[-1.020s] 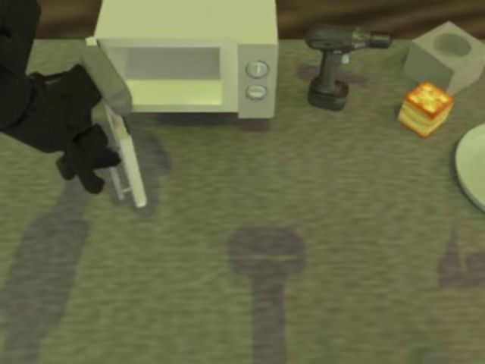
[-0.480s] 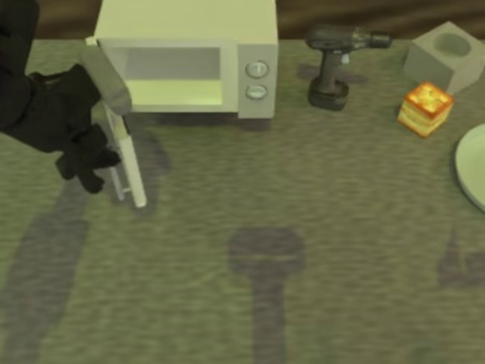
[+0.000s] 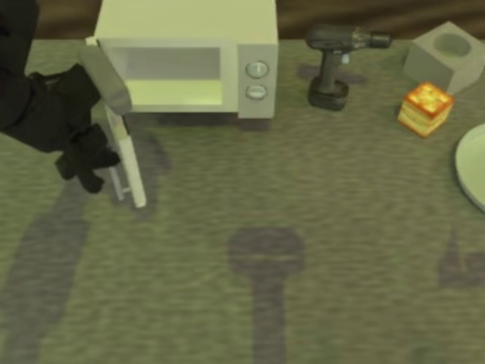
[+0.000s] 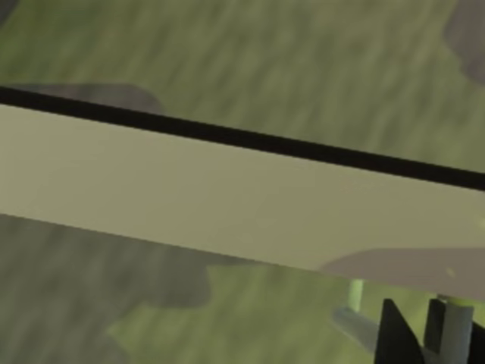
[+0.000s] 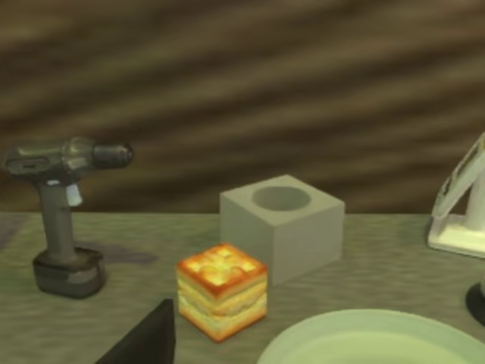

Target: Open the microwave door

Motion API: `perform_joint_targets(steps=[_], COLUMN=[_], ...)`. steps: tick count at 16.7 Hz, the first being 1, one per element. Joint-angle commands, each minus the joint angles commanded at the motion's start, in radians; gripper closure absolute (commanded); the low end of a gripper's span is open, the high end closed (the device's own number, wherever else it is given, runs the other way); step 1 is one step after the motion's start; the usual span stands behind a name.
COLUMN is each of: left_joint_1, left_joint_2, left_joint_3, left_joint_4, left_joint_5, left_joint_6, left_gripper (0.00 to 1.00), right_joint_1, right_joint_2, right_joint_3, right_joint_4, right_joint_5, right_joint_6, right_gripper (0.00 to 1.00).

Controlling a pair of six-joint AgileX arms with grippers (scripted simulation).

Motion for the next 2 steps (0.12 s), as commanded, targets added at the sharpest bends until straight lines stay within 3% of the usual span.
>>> perform_joint_targets(steps=[2], left_joint_1=[0.0], left_joint_2=[0.0], left_joint_3=[0.0], left_joint_4=[0.0], left_joint_5=[0.0], left_joint_6=[0.0], left_gripper=[1.0], right_joint_1=[0.0], right_joint_2=[0.0], right_joint_3=[0.0], right_joint_4=[0.0], right_joint_5=[0.0], right_joint_6=[0.0], right_gripper=[0.0])
